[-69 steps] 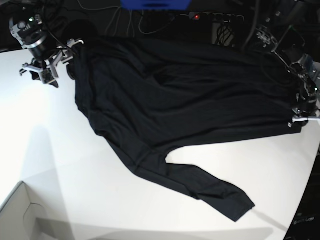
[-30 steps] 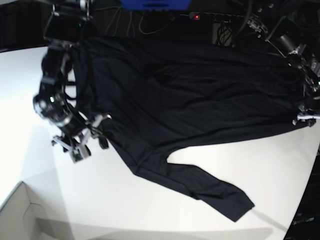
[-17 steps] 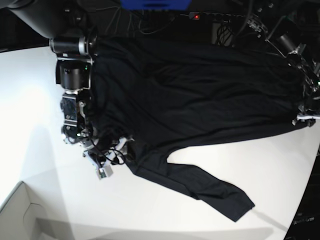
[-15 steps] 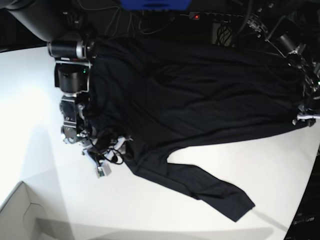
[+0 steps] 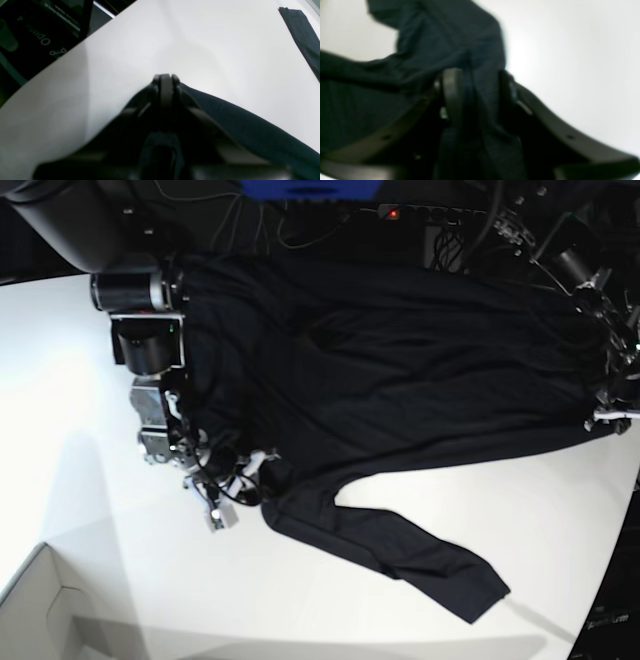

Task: Layout the t-shirt on the table in an organized manner, then fold the t-shirt properly
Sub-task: 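Swing the right gripper with the shirt edge over the shirt body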

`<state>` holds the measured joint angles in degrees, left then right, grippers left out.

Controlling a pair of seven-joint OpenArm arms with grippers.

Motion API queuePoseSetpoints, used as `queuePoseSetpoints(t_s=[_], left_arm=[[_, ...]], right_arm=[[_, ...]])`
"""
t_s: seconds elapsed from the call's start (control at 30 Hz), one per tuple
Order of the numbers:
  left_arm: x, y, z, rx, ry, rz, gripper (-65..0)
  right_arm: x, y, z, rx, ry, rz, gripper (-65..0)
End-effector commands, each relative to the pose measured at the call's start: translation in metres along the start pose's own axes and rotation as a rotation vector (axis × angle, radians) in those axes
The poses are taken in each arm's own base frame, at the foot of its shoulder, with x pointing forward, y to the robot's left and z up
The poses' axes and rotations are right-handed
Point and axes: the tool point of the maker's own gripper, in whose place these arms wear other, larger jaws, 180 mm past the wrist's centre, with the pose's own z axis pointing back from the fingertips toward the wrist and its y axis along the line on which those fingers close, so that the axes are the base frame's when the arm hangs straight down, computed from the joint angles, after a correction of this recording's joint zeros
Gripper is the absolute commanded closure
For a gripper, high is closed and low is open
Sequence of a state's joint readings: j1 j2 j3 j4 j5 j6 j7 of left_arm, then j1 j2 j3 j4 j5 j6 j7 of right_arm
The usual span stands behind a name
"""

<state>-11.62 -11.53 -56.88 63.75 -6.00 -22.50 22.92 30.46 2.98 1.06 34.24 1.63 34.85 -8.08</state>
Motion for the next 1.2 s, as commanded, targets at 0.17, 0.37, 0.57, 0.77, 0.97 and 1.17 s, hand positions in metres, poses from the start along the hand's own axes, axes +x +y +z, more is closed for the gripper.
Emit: queuePoseSetpoints(t_s=[0.17, 0.37, 0.57, 0.77, 0.97, 1.17], left_arm=[[0.027, 0.000, -0.001, -0.005, -0.070, -0.004, 0.0], [0.031, -0.001, 0.000, -0.007, -0.082, -0.009, 0.0], [0.033, -0.002, 0.000, -0.010, -0.086, -0.003, 0.0], [0.027, -0.007, 0.001, -0.059, -0.049, 0.101, 0.0], [0.037, -0.010, 0.012, -0.076, -0.052, 0.091, 0.0], [0.052, -0.007, 0.028, -0.068, -0.077, 0.031, 0.0]], right_arm=[[0.005, 0.000, -0.001, 0.006, 0.035, 0.045, 0.0], [0.030, -0.013, 0.025, -0.045, -0.033, 0.145, 0.0], [0.048, -0.004, 0.059, -0.080, -0.084, 0.271, 0.0], [0.059, -0.003, 0.097, -0.148, -0.131, 0.317, 0.0], [0.060, 0.010, 0.132, -0.186, -0.167, 0.369, 0.0], [0.039, 0.028, 0.152, -0.184, -0.149, 0.388, 0.0]])
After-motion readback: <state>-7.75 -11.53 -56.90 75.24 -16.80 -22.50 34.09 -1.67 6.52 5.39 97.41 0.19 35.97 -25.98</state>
